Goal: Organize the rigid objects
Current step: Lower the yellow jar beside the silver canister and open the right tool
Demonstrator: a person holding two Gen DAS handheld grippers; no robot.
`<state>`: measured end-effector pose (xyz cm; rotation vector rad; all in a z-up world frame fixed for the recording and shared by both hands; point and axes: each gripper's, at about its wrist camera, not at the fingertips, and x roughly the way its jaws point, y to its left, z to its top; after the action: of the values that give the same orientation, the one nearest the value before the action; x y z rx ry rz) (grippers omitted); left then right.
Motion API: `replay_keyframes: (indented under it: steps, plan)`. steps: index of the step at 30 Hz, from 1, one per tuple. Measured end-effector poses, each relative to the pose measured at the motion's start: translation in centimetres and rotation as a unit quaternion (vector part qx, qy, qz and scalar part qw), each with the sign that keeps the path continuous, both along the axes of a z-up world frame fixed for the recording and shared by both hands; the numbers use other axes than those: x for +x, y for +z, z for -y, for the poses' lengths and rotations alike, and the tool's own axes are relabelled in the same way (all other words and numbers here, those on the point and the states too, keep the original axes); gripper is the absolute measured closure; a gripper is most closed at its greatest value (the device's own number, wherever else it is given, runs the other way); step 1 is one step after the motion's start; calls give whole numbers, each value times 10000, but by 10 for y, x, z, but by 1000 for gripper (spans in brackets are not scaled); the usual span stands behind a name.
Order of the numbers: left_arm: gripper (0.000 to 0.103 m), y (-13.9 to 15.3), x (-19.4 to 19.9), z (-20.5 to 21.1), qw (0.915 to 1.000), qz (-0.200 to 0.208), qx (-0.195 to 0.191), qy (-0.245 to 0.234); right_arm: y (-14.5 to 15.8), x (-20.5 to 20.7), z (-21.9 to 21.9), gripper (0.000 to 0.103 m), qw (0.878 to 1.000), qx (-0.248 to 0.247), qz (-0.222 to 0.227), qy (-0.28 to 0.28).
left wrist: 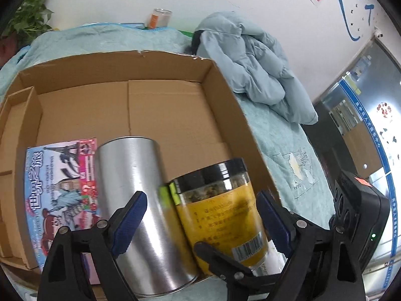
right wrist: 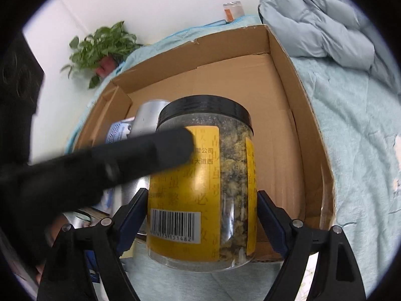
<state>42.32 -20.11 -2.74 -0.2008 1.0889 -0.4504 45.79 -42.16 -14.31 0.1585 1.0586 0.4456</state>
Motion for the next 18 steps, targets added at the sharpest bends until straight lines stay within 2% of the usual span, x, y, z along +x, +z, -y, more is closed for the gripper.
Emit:
replay_keyframes:
  steps: [3, 6, 9, 11, 13, 16, 18]
  plan:
    - [14, 3, -6, -15, 9999, 72, -88, 113, -2, 2, -1, 17, 10000, -35, -34, 0]
    - [14, 12, -23, -35, 9988, 414, -45, 259, 5, -4, -2, 15, 10000, -98, -14, -8]
    - [14, 23, -50, -60, 9948, 925, 31, 429, 26, -24, 1, 15, 9986, -197, 491, 63]
    - [9, 29, -71, -73, 9901, 1276, 207, 547, 40, -45, 2, 14, 9941, -496, 961, -89]
    - [0, 33, -94, -83, 9822, 1653, 471, 752, 43, -59, 3, 14, 9900, -716, 1197, -230]
    - [1, 37, -127, -97, 9667, 2127, 899, 1104, 41, -75, 0, 14, 9872, -869, 1316, -249]
    - [1, 37, -142, -101, 9631, 2238, 978, 1134, 37, -84, -4, 15, 9866, -852, 1369, -247]
